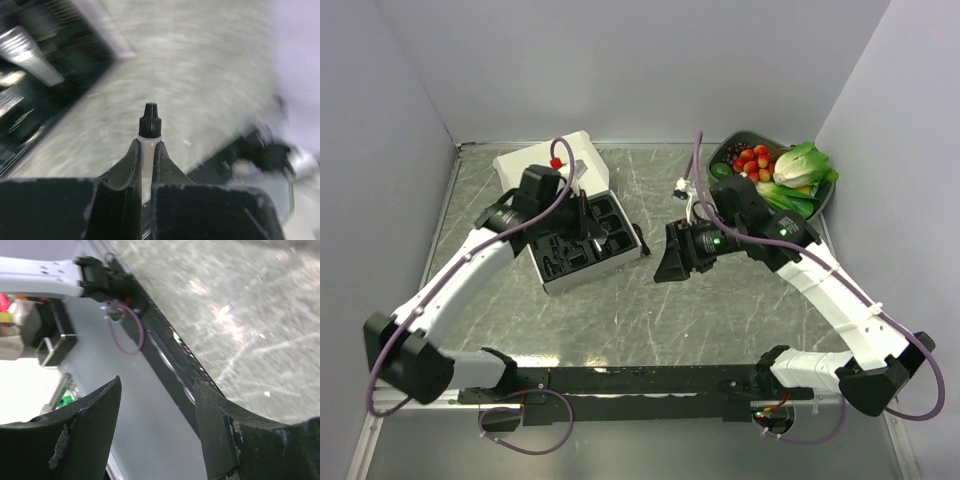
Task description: Sort the hair-cutting tools
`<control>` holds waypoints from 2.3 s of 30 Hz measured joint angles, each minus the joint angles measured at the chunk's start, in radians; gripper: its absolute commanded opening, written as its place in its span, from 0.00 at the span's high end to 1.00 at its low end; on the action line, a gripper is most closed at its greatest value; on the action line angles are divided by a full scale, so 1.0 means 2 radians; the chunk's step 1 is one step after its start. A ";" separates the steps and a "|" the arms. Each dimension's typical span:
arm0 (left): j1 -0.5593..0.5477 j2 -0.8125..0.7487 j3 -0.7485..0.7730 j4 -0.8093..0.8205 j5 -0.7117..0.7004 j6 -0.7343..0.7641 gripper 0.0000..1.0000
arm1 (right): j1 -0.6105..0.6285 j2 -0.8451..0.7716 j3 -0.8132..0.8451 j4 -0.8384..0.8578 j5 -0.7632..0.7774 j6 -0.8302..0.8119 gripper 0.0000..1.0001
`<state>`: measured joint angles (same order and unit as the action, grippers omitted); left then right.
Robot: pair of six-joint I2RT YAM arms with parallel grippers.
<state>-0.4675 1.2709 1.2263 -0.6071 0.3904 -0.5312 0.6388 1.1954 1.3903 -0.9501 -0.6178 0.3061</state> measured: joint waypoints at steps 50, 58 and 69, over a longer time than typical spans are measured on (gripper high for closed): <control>0.004 0.094 -0.112 -0.089 -0.413 -0.214 0.87 | 0.000 -0.056 -0.125 0.027 0.040 -0.023 0.32; 0.004 0.094 -0.113 -0.079 -0.417 -0.203 0.86 | 0.000 -0.055 -0.125 0.027 0.042 -0.023 0.32; 0.004 0.096 -0.113 -0.076 -0.423 -0.193 0.85 | 0.000 -0.055 -0.126 0.030 0.044 -0.021 0.32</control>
<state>-0.4595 1.4631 1.0000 -0.7589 -0.4561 -0.9180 0.6388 1.0855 1.1385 -0.8906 -0.5301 0.2634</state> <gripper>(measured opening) 0.146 0.683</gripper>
